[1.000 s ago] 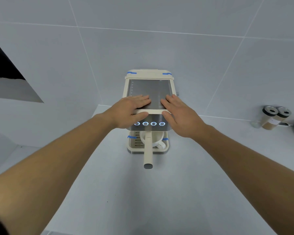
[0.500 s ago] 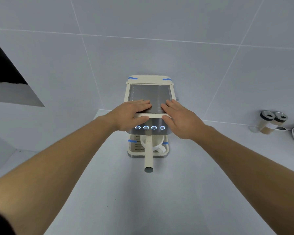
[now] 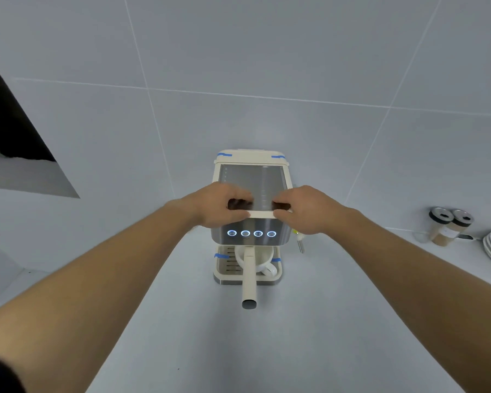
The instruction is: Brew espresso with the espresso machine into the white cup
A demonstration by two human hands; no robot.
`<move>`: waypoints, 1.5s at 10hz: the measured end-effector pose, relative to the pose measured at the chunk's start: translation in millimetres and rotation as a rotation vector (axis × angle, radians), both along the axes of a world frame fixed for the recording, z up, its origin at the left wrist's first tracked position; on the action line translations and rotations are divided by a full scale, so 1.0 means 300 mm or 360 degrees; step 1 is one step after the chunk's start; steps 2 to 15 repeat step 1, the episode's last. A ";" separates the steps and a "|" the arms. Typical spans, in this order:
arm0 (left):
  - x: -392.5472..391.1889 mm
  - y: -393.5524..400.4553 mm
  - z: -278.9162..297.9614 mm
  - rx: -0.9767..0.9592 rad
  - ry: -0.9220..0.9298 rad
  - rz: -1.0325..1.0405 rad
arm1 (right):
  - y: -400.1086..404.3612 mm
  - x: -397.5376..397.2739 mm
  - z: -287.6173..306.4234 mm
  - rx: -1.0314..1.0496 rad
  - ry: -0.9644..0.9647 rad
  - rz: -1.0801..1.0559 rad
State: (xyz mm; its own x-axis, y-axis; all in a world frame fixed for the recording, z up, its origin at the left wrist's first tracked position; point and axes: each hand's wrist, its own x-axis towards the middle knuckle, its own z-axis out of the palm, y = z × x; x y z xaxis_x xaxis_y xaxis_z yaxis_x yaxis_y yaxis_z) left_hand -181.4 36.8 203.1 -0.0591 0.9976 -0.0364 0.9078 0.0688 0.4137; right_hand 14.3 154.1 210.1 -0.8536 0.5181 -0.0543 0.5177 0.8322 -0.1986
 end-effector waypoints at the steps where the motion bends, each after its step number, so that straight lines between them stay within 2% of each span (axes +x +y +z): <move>1: 0.000 -0.012 0.046 0.0015 -0.0038 0.0052 | 0.013 -0.006 0.061 -0.0005 -0.0015 -0.0025; 15: 0.000 -0.012 0.046 0.0015 -0.0038 0.0052 | 0.013 -0.006 0.061 -0.0005 -0.0015 -0.0025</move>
